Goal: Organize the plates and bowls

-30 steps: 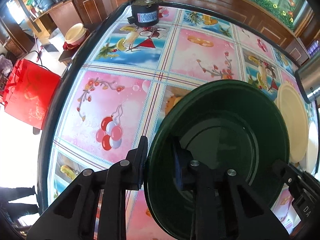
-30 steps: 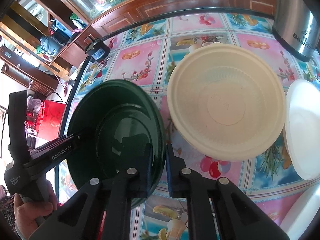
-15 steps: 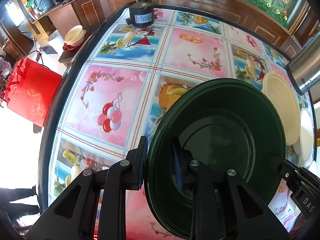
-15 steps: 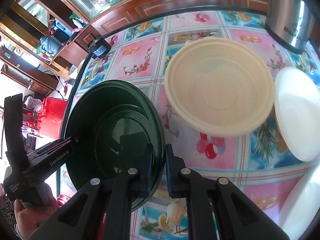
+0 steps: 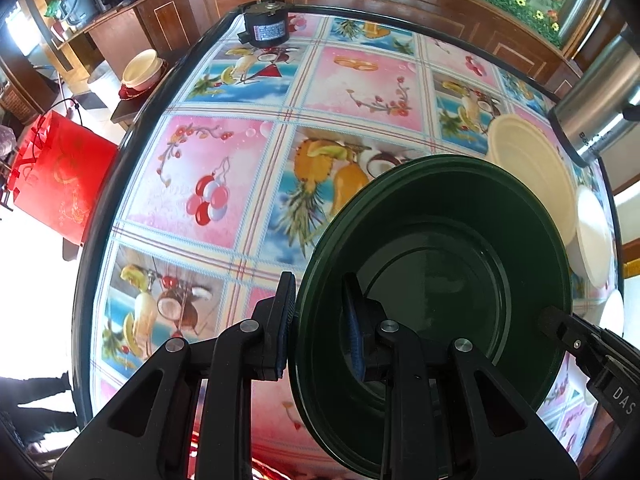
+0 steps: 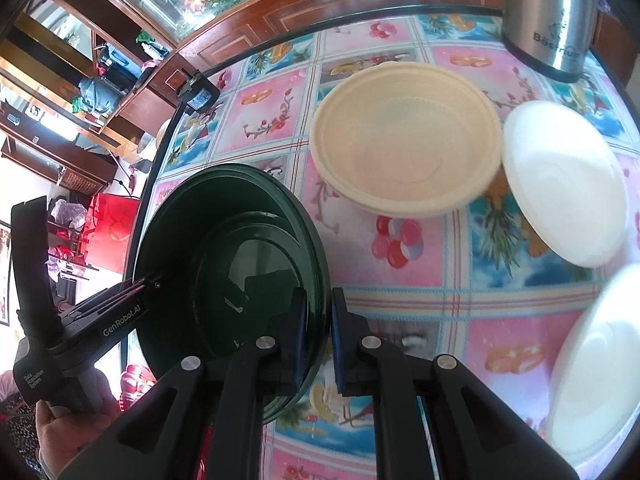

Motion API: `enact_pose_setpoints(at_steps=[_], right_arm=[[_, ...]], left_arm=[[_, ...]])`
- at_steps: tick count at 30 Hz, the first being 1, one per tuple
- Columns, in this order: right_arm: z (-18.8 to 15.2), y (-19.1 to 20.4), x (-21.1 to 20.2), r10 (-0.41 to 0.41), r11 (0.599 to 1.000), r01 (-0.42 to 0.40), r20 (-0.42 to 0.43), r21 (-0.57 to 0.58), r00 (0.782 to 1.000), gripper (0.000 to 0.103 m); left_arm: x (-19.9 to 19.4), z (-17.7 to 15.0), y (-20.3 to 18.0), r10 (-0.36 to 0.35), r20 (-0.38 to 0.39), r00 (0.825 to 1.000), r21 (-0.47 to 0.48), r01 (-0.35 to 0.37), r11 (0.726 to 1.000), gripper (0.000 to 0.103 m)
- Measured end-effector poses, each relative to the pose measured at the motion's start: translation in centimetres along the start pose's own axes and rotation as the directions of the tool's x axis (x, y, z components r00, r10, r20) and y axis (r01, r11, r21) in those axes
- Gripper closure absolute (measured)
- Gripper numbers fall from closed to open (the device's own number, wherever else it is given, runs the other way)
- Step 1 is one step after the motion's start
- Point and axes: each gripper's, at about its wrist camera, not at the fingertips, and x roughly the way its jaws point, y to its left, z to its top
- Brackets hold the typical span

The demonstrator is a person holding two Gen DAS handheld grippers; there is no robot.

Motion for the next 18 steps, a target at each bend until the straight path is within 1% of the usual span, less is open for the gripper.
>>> enact_pose_setpoints(at_steps=[8,14,18], right_arm=[[-1.9,-1.0,-0.9,-0.014,1.0,0.014,-0.021,0.021,1.0,0.094],[-3.6,-2.0,-1.1,-0.021,0.999,0.023,-0.04,0.048,0.999,0.094],[-4.3,-2.2,-1.8,-0.021,0.998,0.023,-0.045,0.055,0.999,0.094]], left_arm=[[-0.7,-2.0,-1.1,-0.021,-0.011,1.0,0.017,0.021,1.0,0.08],[-0.3,-3.6,-1.9,-0.031,-0.036,0.999,0.036,0.032,0.999,0.08],[-1.0,-4.8,-1.9,-0.043,-0.042,0.998,0.03,0.044,0.999,0.08]])
